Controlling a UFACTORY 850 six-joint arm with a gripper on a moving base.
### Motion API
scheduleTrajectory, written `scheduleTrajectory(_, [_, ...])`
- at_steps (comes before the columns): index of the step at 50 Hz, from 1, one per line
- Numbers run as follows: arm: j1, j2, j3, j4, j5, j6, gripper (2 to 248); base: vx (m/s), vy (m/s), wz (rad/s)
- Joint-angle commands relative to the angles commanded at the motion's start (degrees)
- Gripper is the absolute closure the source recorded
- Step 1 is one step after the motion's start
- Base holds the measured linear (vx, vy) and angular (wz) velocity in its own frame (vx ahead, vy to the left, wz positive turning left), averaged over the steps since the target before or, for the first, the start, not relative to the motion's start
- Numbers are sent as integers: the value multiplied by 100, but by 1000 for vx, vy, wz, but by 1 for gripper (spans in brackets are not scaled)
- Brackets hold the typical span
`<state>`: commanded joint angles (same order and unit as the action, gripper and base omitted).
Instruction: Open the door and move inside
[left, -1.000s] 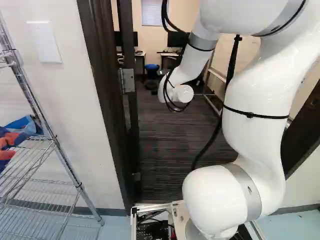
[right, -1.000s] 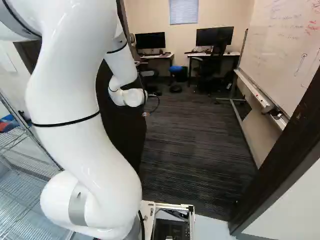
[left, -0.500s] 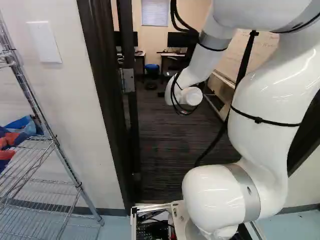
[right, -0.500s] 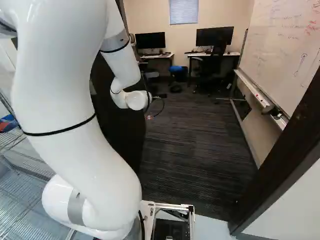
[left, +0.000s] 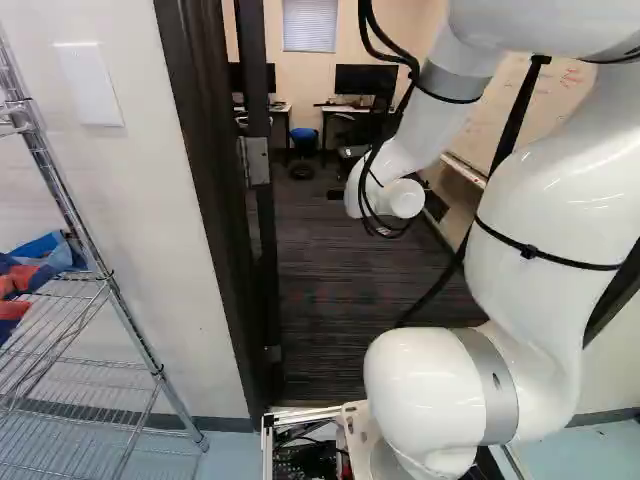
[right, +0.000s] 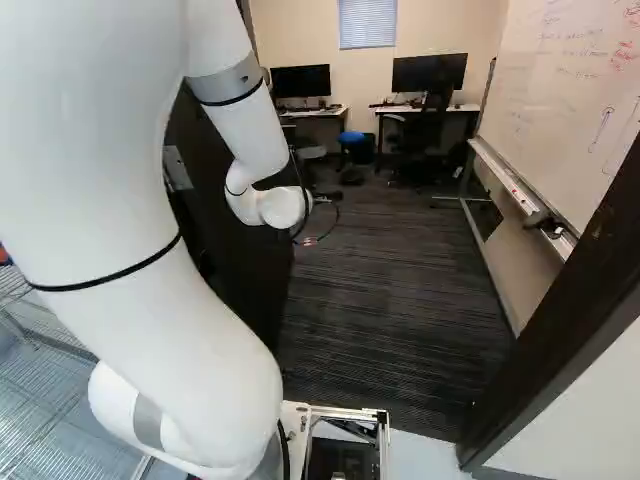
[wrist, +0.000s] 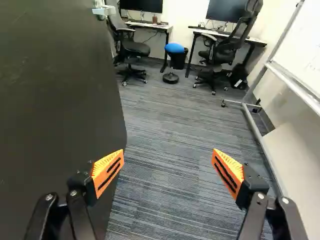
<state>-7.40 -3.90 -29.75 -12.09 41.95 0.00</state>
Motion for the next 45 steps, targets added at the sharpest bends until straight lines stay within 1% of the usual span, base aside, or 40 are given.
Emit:
scheduleTrajectory(12, [-211, 161, 169, -64, 0, 0, 3, 0, 0, 0])
scheduleTrajectory(29, [-179, 223, 247, -21, 27, 0, 3, 0, 0, 0])
scheduleTrajectory(45, [-79, 414, 489, 113, 112, 0, 3, 0, 0, 0])
